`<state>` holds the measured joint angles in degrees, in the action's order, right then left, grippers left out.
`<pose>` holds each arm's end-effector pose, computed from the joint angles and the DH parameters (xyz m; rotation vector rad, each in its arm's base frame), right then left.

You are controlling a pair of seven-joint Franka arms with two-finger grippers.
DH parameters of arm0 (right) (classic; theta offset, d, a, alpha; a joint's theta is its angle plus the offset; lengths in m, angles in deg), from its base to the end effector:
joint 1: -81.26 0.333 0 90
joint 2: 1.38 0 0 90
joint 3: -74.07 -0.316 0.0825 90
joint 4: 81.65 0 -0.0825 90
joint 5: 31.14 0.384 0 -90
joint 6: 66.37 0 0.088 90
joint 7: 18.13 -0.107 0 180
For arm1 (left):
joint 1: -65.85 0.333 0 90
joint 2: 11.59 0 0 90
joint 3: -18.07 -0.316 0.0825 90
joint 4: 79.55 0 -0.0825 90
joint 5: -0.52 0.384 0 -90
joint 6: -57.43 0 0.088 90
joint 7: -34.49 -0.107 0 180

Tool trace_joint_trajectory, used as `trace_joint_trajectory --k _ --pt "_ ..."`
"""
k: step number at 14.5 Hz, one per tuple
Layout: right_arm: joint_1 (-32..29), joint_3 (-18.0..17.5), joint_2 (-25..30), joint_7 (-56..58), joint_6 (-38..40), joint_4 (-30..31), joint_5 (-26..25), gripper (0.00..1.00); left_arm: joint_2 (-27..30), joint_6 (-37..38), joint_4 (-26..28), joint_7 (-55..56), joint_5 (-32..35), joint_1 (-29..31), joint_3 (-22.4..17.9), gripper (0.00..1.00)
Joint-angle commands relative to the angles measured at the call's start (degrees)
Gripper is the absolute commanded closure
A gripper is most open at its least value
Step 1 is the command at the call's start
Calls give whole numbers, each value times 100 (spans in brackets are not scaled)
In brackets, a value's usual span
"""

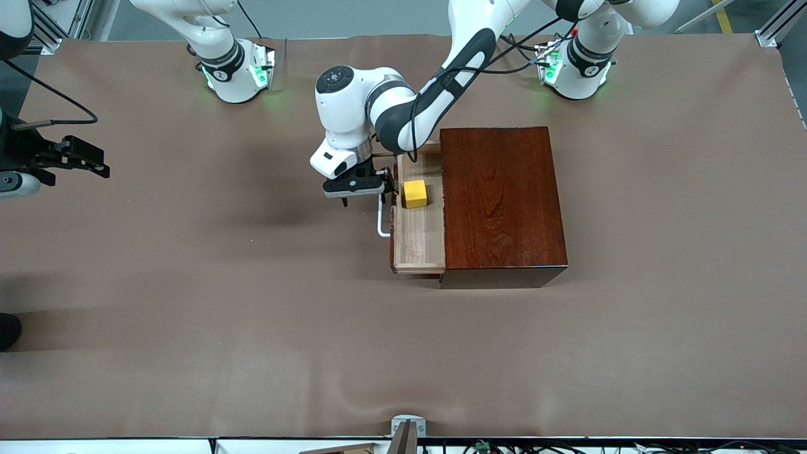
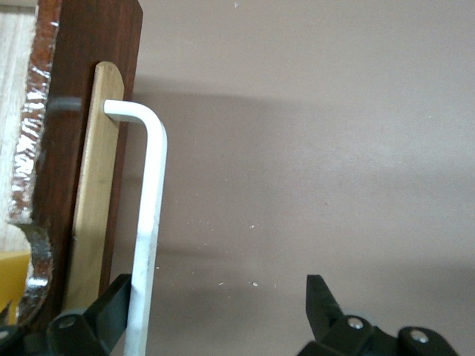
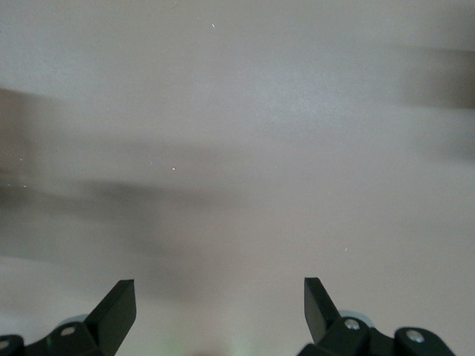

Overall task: Open drawer, take yellow block, close drawer
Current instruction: 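Pull the drawer open by its handle with the left gripper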

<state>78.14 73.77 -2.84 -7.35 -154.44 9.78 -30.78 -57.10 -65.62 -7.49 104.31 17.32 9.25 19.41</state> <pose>0.5563 -0.0267 0.5958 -3.1151 -0.2167 0.1293 0.4178 -0.6355 0.2944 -3.0961 -0.1028 -0.3964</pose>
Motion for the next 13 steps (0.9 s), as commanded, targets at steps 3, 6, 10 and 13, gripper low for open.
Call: trace_joint_trajectory --k 3,6,10,13 --pt "-145 -75 -56 -14 9 -108 60 0 -142 -131 -350 225 -89 -36 15 0" --pt "-136 -75 -83 -49 9 -108 113 0 -11 -122 -324 225 -54 -36 -54 0" --pt "-66 -84 -83 -768 35 -134 175 0 173 131 -315 208 -45 17 -38 0" --pt "-39 -93 -83 -1619 79 -134 411 0 874 553 -315 138 -71 175 -72 0"
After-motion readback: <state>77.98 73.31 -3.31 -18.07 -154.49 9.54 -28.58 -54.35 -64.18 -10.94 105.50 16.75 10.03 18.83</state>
